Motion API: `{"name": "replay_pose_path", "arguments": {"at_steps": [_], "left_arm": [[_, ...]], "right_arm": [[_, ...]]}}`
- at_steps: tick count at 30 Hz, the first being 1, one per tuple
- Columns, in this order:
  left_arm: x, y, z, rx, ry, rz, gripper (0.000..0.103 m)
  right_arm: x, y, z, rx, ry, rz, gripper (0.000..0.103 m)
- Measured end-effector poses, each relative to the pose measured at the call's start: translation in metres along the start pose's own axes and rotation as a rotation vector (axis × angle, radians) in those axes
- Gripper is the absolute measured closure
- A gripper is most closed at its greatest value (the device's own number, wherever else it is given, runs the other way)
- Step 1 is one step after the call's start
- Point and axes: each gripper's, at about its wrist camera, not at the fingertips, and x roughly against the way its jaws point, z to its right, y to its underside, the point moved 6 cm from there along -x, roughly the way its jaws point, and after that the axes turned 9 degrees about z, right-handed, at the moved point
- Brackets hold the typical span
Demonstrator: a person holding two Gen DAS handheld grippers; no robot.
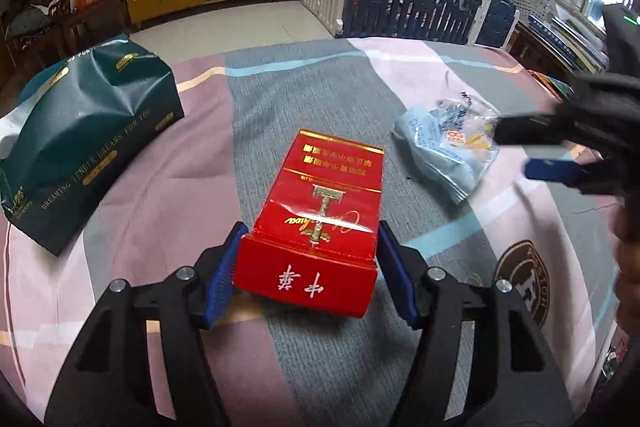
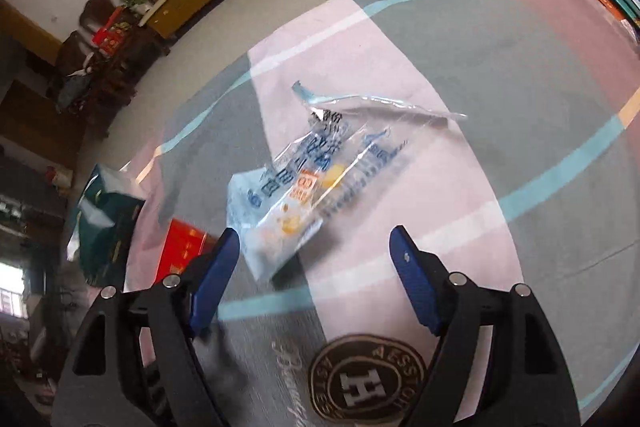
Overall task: Collect trash
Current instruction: 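Grasp the red box with the left tool while the right tool grasps the clear plastic bag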
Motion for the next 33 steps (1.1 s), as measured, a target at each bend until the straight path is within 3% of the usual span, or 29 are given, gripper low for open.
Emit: {"name": "replay_pose_path", "arguments": {"at_steps": [3, 4, 5, 7, 10, 13, 17, 20, 22, 24, 26, 28, 30, 33], "left_arm": [[0.004, 0.001, 0.004, 0.006, 0.015, 0.010, 0.039], [0.006, 0.002, 0.005, 0.020, 0.024, 0.009, 0.039], [0.007, 0.003, 0.005, 0.031, 0.027, 0.010, 0.039], [0.014, 0.006, 0.005, 0.049, 0.029, 0.018, 0.040], [0.027, 0.013, 0.007, 0.060, 0.022, 0.031, 0.040], [0.045, 0.019, 0.009, 0.094, 0.019, 0.043, 0.041], [0.089, 0.029, 0.017, 0.116, 0.008, 0.094, 0.041], [0.123, 0.044, 0.023, 0.144, 0.021, 0.126, 0.041], [0.136, 0.056, 0.026, 0.185, 0.063, 0.124, 0.041], [0.139, 0.063, 0.028, 0.228, 0.092, 0.120, 0.041], [0.141, 0.067, 0.025, 0.262, 0.067, 0.110, 0.041], [0.155, 0.065, 0.018, 0.307, 0.073, 0.157, 0.041], [0.164, 0.068, 0.012, 0.345, 0.084, 0.164, 0.041], [0.163, 0.068, 0.011, 0.344, 0.061, 0.154, 0.041]], "right_arm": [[-0.019, -0.006, 0.000, -0.047, 0.048, 0.023, 0.028], [-0.021, -0.007, 0.002, -0.057, 0.056, 0.037, 0.035], [-0.020, -0.010, 0.002, -0.056, 0.059, 0.060, 0.059], [-0.022, -0.004, 0.004, -0.054, 0.015, 0.004, 0.089], [0.002, 0.006, 0.011, -0.017, -0.038, 0.000, 0.097], [0.041, 0.025, 0.019, 0.113, -0.121, -0.023, 0.097], [0.091, 0.062, 0.044, 0.305, -0.166, -0.102, 0.097], [0.115, 0.091, 0.065, 0.490, -0.119, -0.155, 0.097], [0.126, 0.100, 0.082, 0.599, 0.019, -0.125, 0.092], [0.136, 0.097, 0.096, 0.585, 0.124, -0.052, 0.071], [0.155, 0.090, 0.108, 0.499, 0.191, 0.075, 0.025], [0.168, 0.091, 0.115, 0.401, 0.160, 0.165, 0.018], [0.163, 0.100, 0.117, 0.336, 0.144, 0.144, 0.017], [0.145, 0.108, 0.117, 0.320, 0.248, 0.114, 0.017]]}}
